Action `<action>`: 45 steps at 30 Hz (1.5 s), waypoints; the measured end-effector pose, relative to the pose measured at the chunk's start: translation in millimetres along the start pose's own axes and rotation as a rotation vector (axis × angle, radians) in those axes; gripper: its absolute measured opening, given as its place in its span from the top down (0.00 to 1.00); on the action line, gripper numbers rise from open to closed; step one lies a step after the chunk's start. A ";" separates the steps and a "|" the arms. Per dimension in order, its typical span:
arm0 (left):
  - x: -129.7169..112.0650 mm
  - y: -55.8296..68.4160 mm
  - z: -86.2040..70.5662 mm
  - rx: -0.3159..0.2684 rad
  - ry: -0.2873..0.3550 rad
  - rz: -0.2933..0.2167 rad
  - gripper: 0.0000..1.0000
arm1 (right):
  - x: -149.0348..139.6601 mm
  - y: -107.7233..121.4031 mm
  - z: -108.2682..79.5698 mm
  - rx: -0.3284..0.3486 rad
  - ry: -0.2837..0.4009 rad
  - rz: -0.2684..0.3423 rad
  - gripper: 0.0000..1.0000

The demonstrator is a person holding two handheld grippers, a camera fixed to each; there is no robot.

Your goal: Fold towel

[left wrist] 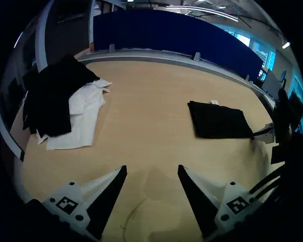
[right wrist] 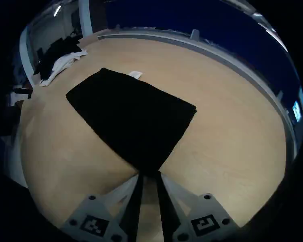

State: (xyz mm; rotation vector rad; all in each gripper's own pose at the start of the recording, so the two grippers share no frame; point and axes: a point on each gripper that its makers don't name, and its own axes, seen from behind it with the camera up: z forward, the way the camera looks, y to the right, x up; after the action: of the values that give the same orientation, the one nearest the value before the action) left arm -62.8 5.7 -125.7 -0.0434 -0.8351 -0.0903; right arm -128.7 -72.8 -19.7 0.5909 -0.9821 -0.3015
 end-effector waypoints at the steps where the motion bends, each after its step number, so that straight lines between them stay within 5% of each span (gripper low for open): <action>1: -0.3 -0.3 0.0 0.000 0.000 0.000 0.06 | 0.0 0.4 0.3 -0.002 0.000 0.001 0.86; 5: -1.0 -1.2 -0.3 0.002 -0.001 -0.001 0.06 | -0.2 0.6 1.3 -0.001 -0.002 0.009 0.96; 14: -0.2 -1.4 -2.8 0.001 -0.001 -0.002 0.06 | 16.2 0.7 -6.2 -0.011 0.027 -0.001 0.97; 34: 9.4 -6.2 -17.0 0.001 0.031 -0.012 0.06 | 141.0 -25.6 -34.1 -0.008 0.168 -0.166 0.97; 45: 8.7 -4.0 -24.1 -0.005 0.034 -0.010 0.06 | 165.8 -38.4 -32.6 0.000 0.181 -0.217 0.97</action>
State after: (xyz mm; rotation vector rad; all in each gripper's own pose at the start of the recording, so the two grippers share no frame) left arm -39.6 -0.7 -135.4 -0.0423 -0.8008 -0.1019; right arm -12.1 -174.7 58.1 0.7137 -0.7450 -0.4330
